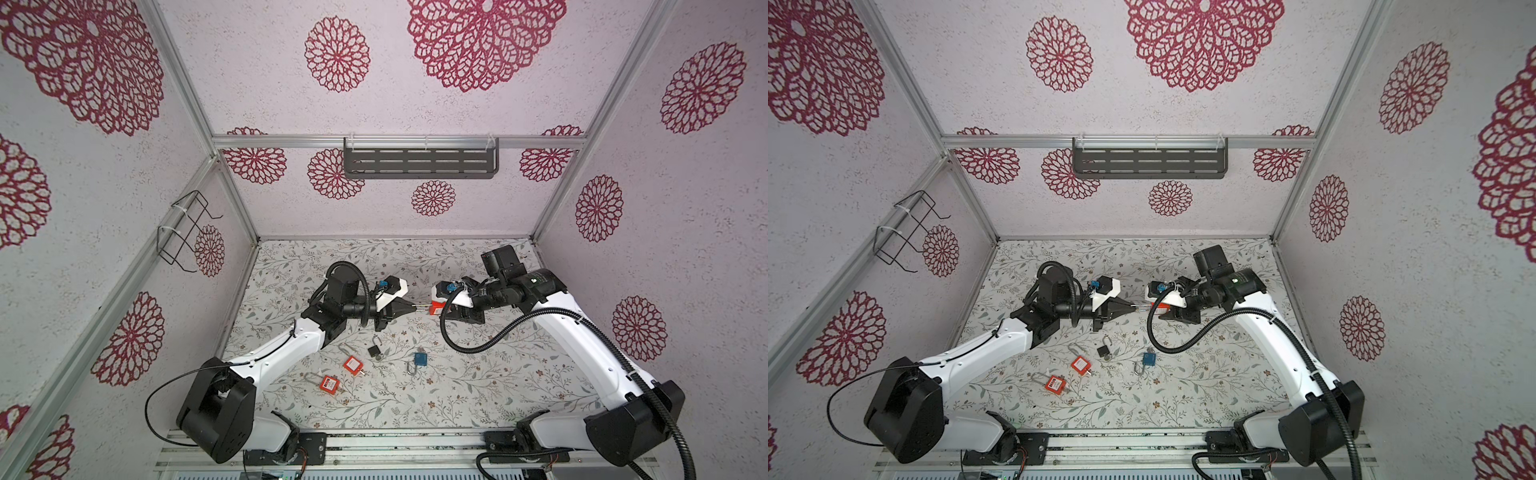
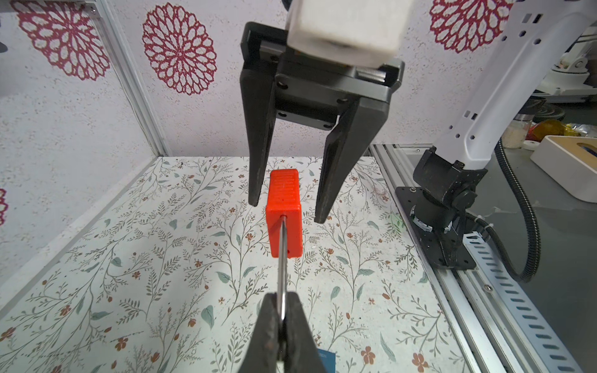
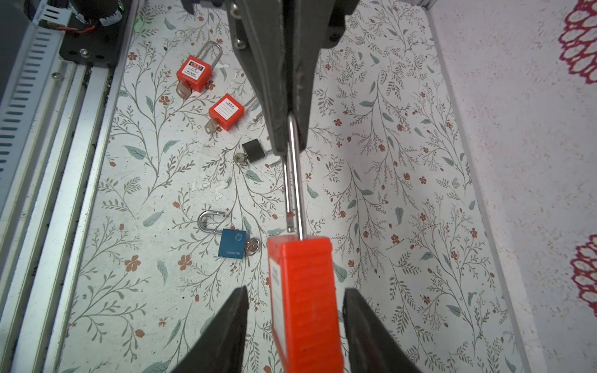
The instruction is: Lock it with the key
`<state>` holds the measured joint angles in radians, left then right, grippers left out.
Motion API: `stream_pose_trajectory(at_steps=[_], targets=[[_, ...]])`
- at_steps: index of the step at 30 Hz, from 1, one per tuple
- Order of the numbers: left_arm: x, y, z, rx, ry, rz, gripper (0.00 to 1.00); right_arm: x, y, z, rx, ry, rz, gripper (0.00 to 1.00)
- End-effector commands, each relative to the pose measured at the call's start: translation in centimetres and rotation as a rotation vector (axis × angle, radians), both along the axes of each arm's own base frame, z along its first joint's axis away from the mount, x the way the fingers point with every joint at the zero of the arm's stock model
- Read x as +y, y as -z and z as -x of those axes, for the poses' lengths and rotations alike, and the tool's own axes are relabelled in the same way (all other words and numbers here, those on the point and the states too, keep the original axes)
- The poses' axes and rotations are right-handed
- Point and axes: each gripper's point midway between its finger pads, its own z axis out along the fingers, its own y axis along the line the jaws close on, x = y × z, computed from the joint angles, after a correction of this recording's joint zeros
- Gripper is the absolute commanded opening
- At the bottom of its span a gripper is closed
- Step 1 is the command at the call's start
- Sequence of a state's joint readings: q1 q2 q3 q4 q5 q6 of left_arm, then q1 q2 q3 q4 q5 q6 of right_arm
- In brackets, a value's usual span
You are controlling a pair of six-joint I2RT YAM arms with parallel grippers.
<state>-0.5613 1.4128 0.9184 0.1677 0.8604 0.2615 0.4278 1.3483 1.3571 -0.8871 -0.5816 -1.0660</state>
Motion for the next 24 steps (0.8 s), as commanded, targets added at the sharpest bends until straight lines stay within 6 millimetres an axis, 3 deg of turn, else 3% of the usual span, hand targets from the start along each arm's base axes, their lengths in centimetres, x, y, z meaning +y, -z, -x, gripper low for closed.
stream_pose_trajectory(at_steps=[1, 24], targets=[[0.04, -1.61, 1.2, -0.069, 0.045, 0.027, 0.0, 0.38, -0.7, 0.65, 0.004, -0.053, -0.031, 0.47], [0.08, -1.43, 2.07, -0.088, 0.078, 0.014, 0.0, 0.77, 0.21, 1.4, 0.043, -0.123, -0.022, 0.28]])
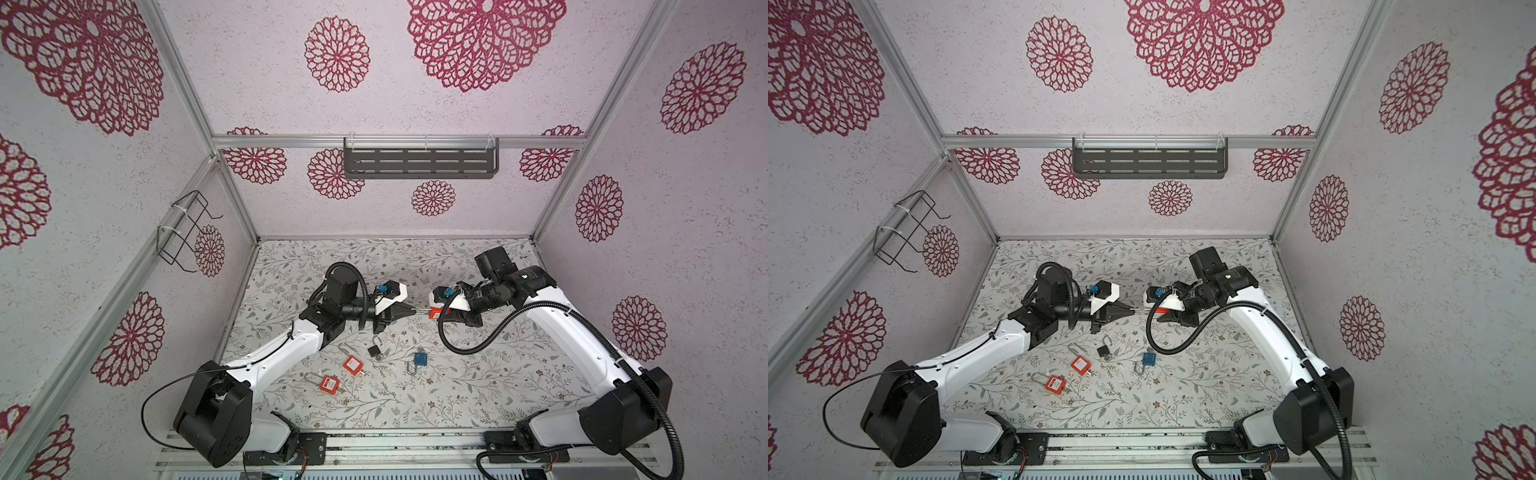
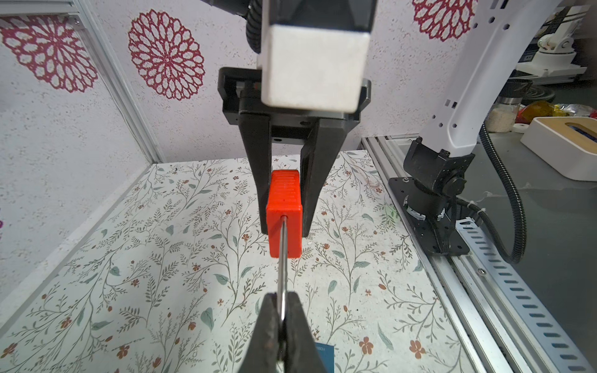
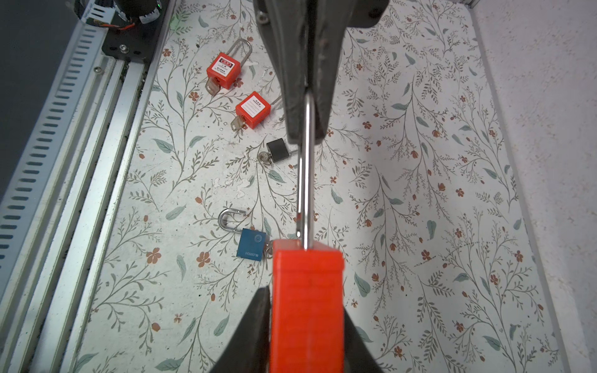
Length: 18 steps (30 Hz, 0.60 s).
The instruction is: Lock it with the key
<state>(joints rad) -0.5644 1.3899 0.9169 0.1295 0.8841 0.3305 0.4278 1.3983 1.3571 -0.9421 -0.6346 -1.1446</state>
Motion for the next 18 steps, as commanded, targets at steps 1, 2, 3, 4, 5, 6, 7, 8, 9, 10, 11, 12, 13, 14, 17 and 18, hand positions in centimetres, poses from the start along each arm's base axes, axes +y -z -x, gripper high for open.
stream_pose_trajectory(at_steps=[1, 2, 3, 4, 5, 6, 7, 8, 9, 10, 11, 12, 13, 14, 17, 18], targets=[[-0.1, -1.2, 1.2, -0.041, 0.042, 0.021, 0.0, 0.4, -1.5, 0.5, -0.016, -0.041, -0.04, 0.26], [-0.1, -1.2, 1.3, -0.04, 0.043, 0.017, 0.0, 0.4, -1.6, 0.5, -0.017, -0.044, -0.043, 0.25], [-0.1, -1.1, 1.3, -0.037, 0.041, 0.012, 0.0, 0.5, -1.6, 0.6, -0.015, -0.048, -0.046, 0.25], [-0.1, -0.9, 1.3, -0.036, 0.042, 0.004, 0.0, 0.5, -1.6, 0.6, -0.011, -0.053, -0.049, 0.25], [-0.1, -0.8, 1.4, -0.034, 0.043, -0.002, 0.0, 0.6, -1.7, 0.7, -0.011, -0.06, -0.051, 0.24], [-0.2, -0.8, 1.4, -0.033, 0.043, -0.004, 0.0, 0.6, -1.6, 0.8, -0.01, -0.064, -0.053, 0.23], [-0.3, -0.8, 1.5, -0.03, 0.045, -0.006, 0.0, 0.7, -1.6, 0.9, -0.014, -0.071, -0.054, 0.21], [-0.3, -0.7, 1.6, -0.024, 0.048, -0.007, 0.0, 0.8, -1.7, 0.9, -0.019, -0.076, -0.057, 0.2], [-0.4, -0.7, 1.6, -0.022, 0.05, -0.009, 0.0, 0.8, -1.6, 1.0, -0.02, -0.078, -0.059, 0.19], [-0.5, -0.6, 1.7, -0.018, 0.052, -0.011, 0.0, 0.9, -1.6, 1.0, -0.023, -0.082, -0.061, 0.19], [-0.6, -0.6, 1.7, -0.02, 0.053, -0.012, 0.0, 0.9, -1.6, 1.1, -0.022, -0.083, -0.063, 0.19], [-0.7, -0.6, 1.8, -0.02, 0.054, -0.013, 0.0, 1.0, -1.5, 1.2, -0.022, -0.086, -0.064, 0.19], [-0.8, -0.5, 1.8, -0.018, 0.055, -0.015, 0.0, 1.0, -1.5, 1.2, -0.022, -0.088, -0.065, 0.19], [-1.0, -0.5, 1.9, -0.016, 0.059, -0.014, 0.0, 1.1, -1.5, 1.3, -0.021, -0.092, -0.069, 0.19], [-1.2, -0.5, 1.9, -0.017, 0.058, -0.012, 0.0, 1.4, -1.5, 1.4, -0.024, -0.103, -0.077, 0.18], [-1.3, -0.5, 1.9, -0.014, 0.058, -0.01, 0.0, 1.5, -1.5, 1.5, -0.023, -0.107, -0.082, 0.18]])
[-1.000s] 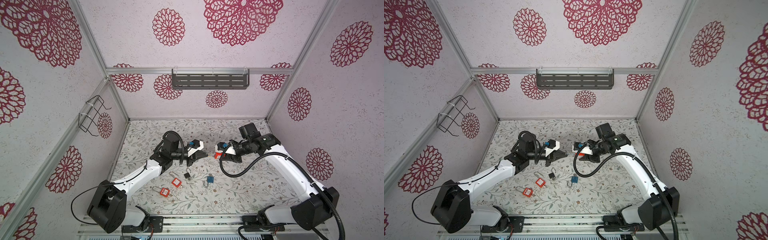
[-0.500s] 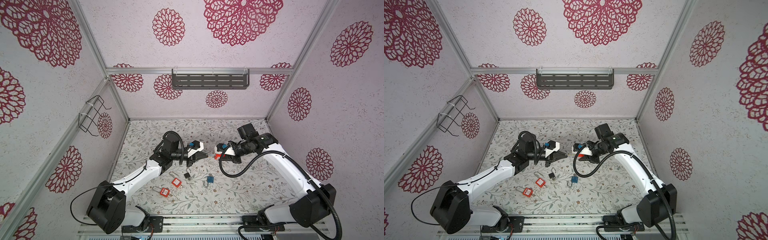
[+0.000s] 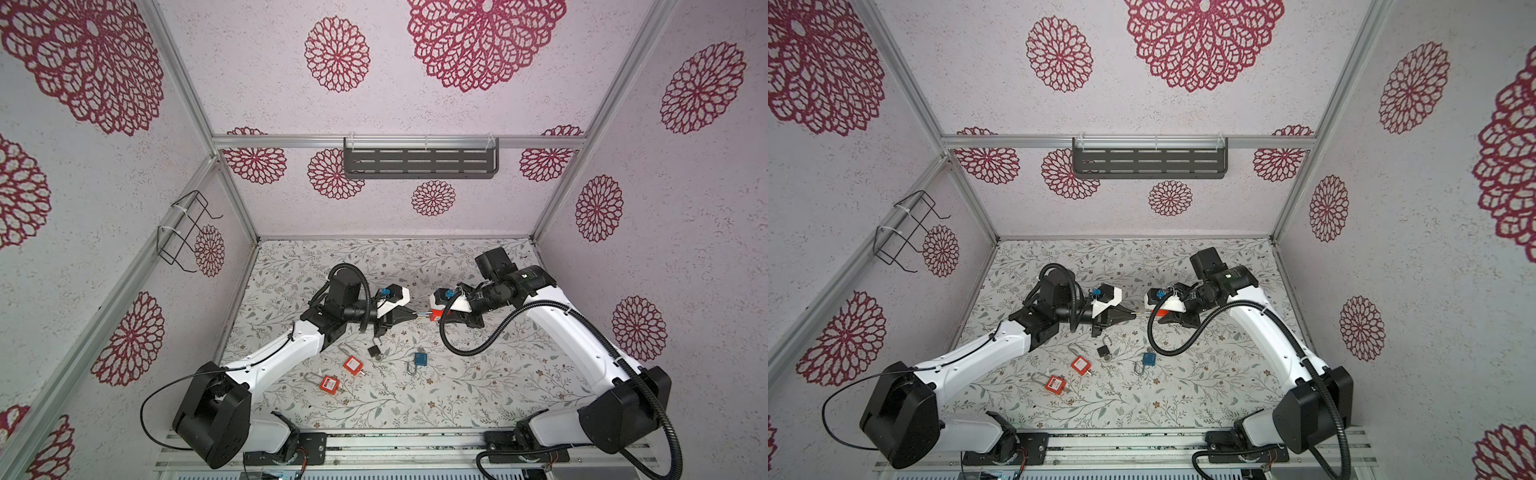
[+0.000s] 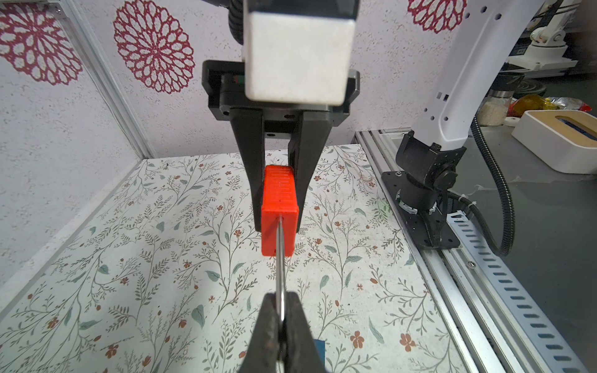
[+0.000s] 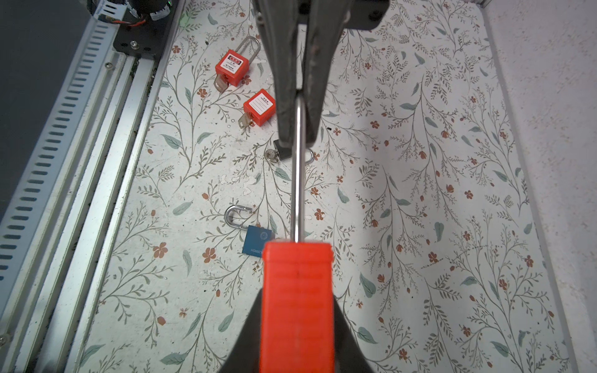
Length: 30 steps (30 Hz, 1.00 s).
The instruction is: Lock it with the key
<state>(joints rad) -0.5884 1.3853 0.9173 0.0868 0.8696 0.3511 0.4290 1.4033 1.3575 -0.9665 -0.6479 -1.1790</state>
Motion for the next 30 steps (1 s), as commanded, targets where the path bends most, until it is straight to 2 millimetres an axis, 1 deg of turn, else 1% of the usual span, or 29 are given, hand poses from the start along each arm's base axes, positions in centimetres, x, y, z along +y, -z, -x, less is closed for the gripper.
stream_pose_trajectory(at_steps=[1, 5, 10, 19, 22, 26, 30], targets=[[-1.0, -1.2, 1.0, -0.019, 0.041, 0.022, 0.0, 1.6, -1.8, 1.1, -0.03, -0.079, -0.091, 0.18], [-1.4, -1.1, 0.9, -0.004, 0.037, 0.033, 0.0, 2.1, -2.1, 1.2, -0.033, -0.09, -0.117, 0.17], [-1.7, -1.2, 0.9, -0.023, 0.033, 0.037, 0.0, 2.6, -2.9, 1.3, -0.027, -0.096, -0.168, 0.17], [-1.8, -1.0, 1.1, -0.08, 0.014, 0.021, 0.0, 2.9, -2.8, 1.6, 0.01, -0.112, -0.177, 0.17], [-1.9, -1.4, 1.3, -0.021, 0.02, 0.029, 0.0, 2.8, -2.6, 1.3, -0.02, -0.115, -0.164, 0.17], [-2.1, -1.3, 1.6, 0.056, 0.042, 0.034, 0.0, 2.9, -2.8, 0.7, -0.103, -0.107, -0.179, 0.15], [-2.0, -0.9, 1.6, 0.066, 0.039, 0.025, 0.0, 3.1, -2.6, 0.4, -0.116, -0.102, -0.183, 0.15]])
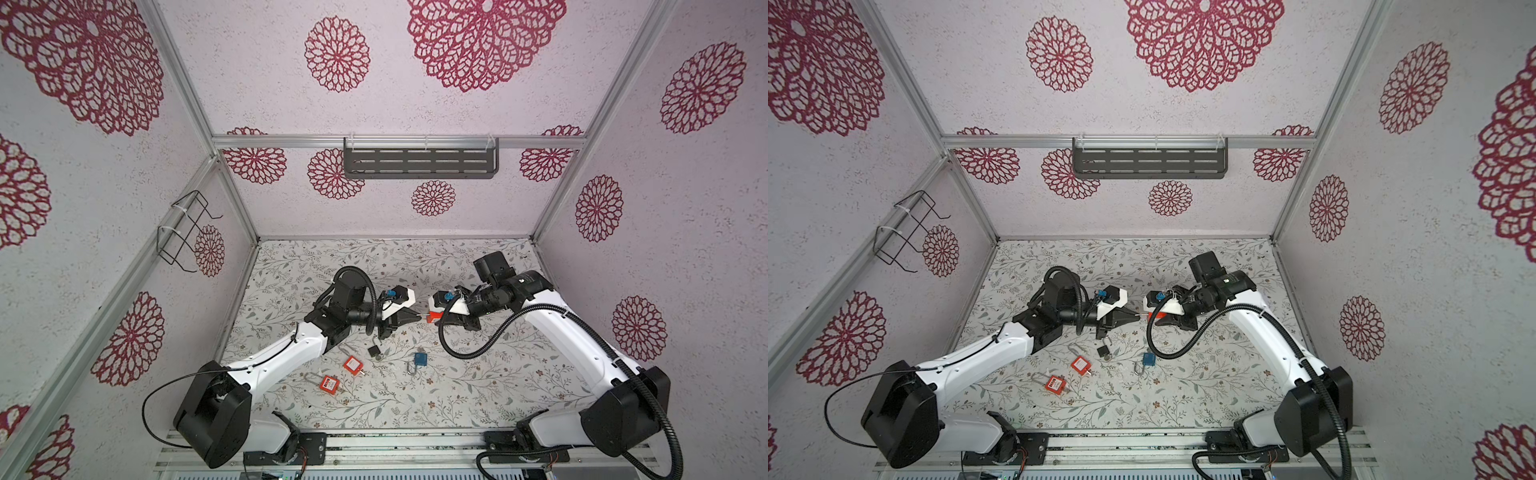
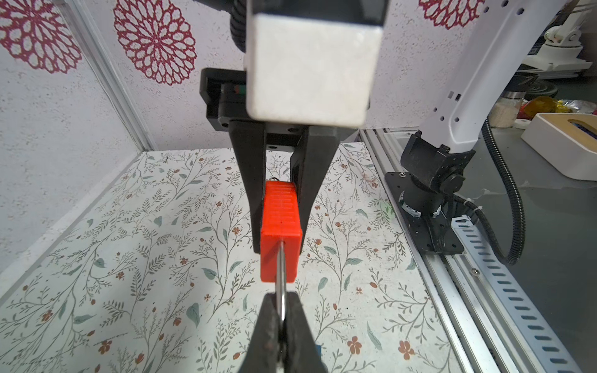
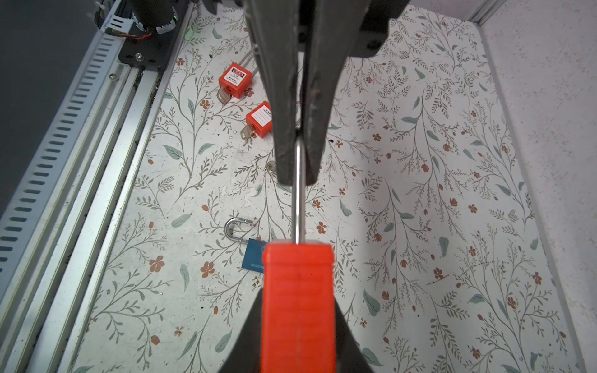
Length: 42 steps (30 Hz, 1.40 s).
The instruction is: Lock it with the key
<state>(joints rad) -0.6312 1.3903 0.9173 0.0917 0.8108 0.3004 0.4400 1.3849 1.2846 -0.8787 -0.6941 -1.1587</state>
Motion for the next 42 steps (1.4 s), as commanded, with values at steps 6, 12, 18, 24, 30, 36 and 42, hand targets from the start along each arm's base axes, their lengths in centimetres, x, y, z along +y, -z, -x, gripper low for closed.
stream_pose_trajectory(at_steps=[6, 12, 18, 24, 30, 36, 42], targets=[[-0.9, -0.8, 0.8, 0.012, 0.05, 0.023, 0.0, 2.7, -3.0, -0.6, -0.123, -0.072, -0.124, 0.18], [0.7, -1.3, -0.4, 0.012, -0.005, 0.036, 0.0, 2.4, -2.9, -2.0, -0.176, 0.006, -0.113, 0.49], [2.8, -2.4, -1.2, -0.008, -0.056, 0.082, 0.0, 1.3, -2.9, -1.7, -0.198, 0.055, -0.081, 0.71], [3.7, -2.7, -1.2, -0.036, -0.051, 0.092, 0.0, -0.2, -3.1, -0.8, -0.18, 0.131, -0.051, 0.79], [4.0, -2.3, -0.6, -0.055, -0.028, 0.071, 0.0, -2.2, -2.5, 0.3, -0.061, 0.202, 0.005, 0.77], [4.1, -2.3, -0.4, -0.082, -0.012, 0.067, 0.0, -2.7, -3.5, -0.4, -0.059, 0.236, -0.012, 0.64], [4.2, -1.8, -0.4, -0.083, -0.013, 0.052, 0.0, -1.6, -4.8, 0.3, 0.032, 0.168, -0.033, 0.59]])
